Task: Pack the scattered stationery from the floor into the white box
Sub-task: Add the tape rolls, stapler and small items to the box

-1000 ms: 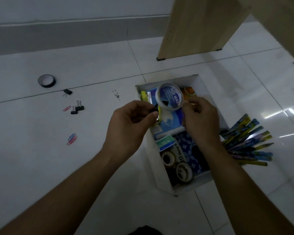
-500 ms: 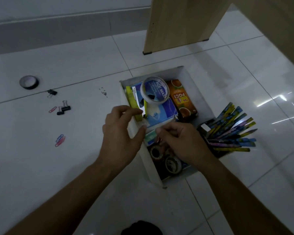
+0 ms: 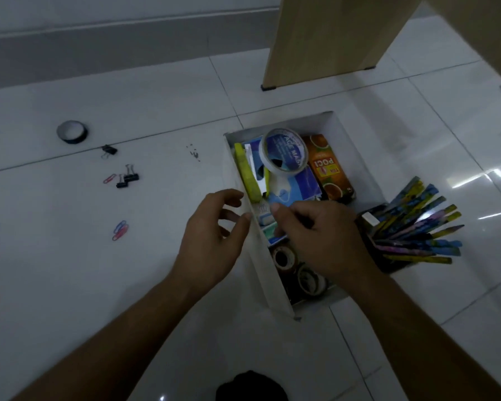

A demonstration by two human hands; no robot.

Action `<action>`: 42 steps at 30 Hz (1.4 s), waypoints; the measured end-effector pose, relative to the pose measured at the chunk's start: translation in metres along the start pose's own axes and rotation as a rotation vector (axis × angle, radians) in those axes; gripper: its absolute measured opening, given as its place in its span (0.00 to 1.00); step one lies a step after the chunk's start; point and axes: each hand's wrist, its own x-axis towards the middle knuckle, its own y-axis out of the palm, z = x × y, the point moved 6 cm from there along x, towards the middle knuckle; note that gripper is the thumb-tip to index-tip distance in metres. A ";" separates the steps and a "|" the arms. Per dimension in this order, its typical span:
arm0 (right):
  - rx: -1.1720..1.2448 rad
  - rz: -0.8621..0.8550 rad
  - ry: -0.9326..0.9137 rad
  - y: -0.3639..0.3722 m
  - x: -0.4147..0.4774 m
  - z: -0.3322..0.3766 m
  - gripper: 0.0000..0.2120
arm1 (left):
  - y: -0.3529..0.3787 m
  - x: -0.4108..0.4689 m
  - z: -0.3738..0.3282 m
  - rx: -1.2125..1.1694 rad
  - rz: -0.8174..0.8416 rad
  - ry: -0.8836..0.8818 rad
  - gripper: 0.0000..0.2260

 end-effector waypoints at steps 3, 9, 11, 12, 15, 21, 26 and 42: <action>0.066 0.015 -0.052 0.024 0.011 0.026 0.16 | -0.021 0.002 0.016 -0.009 -0.105 -0.099 0.09; -0.047 0.299 -0.126 0.105 0.055 0.074 0.06 | -0.093 0.012 0.062 0.047 -0.315 -0.251 0.07; -0.060 0.323 -0.096 0.136 0.079 0.081 0.05 | -0.114 0.012 0.081 0.084 -0.360 -0.301 0.07; -0.060 0.324 -0.075 0.152 0.091 0.082 0.06 | -0.124 0.012 0.090 0.108 -0.377 -0.330 0.08; -0.164 0.414 -0.025 0.210 0.123 0.080 0.12 | -0.151 0.009 0.114 0.145 -0.424 -0.385 0.10; -0.525 0.478 -0.104 0.282 0.156 0.065 0.22 | -0.185 0.013 0.136 0.211 -0.520 -0.403 0.11; -0.652 0.447 -0.290 0.298 0.161 0.063 0.16 | -0.194 0.020 0.150 0.194 -0.538 -0.430 0.14; -0.456 0.390 -0.326 0.291 0.199 0.074 0.08 | -0.194 0.028 0.159 0.293 -0.402 -0.410 0.13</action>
